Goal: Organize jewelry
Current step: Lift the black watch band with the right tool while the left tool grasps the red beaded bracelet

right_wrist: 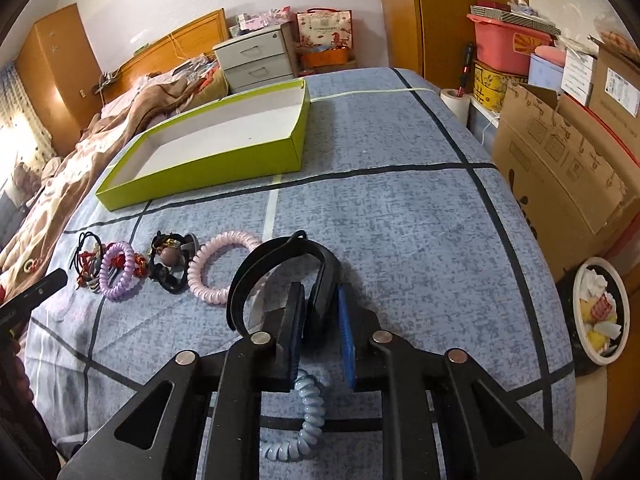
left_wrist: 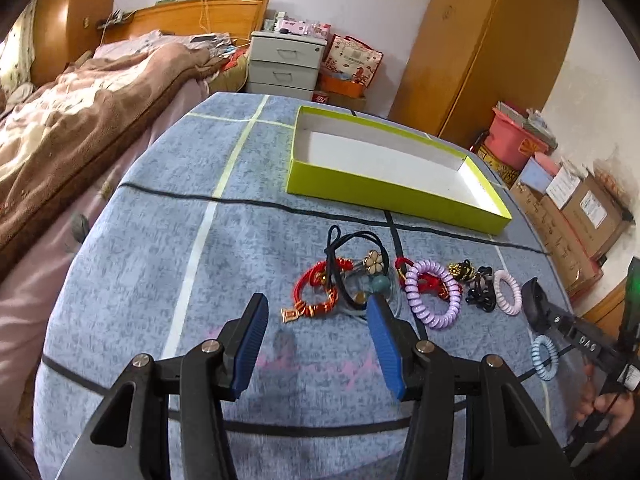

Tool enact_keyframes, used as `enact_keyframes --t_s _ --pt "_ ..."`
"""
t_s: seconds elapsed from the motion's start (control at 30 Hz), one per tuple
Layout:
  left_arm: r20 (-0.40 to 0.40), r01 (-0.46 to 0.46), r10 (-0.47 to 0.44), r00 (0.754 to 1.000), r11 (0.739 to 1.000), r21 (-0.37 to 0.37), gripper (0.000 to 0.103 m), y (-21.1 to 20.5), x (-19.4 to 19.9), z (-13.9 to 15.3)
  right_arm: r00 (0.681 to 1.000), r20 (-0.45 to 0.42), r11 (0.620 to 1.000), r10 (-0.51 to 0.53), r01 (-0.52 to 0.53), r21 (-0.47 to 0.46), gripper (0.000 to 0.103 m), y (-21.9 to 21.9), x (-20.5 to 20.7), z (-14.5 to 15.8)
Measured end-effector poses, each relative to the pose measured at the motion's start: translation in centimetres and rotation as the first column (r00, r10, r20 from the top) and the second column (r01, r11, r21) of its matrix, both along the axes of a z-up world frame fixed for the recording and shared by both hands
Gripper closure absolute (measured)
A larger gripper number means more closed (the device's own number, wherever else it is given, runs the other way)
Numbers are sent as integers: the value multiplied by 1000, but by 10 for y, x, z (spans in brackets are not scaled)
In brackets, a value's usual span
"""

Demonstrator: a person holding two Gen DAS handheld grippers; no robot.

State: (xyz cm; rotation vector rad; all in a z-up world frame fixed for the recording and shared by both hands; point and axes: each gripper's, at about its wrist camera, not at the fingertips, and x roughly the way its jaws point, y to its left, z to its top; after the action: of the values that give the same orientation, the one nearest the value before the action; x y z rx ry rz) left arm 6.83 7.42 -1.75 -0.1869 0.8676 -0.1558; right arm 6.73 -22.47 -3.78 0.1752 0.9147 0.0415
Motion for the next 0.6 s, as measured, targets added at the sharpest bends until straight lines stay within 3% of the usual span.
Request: enact_keyframes --t_s 0.2,0.5,0.6 --pt "3 18 -18 1000 1000 -14 50 -4 12 1 1000 14 1000 -9 9 1 90 -1 0 1" --pt "-19 39 -40 999 999 -35 64 -6 35 -1 1000 20 1000 -6 6 20 90 -2 1 3" --pt "-23 48 -49 999 998 -27 65 -8 37 -3 1000 22 1000 -3 3 26 90 -3 2 5"
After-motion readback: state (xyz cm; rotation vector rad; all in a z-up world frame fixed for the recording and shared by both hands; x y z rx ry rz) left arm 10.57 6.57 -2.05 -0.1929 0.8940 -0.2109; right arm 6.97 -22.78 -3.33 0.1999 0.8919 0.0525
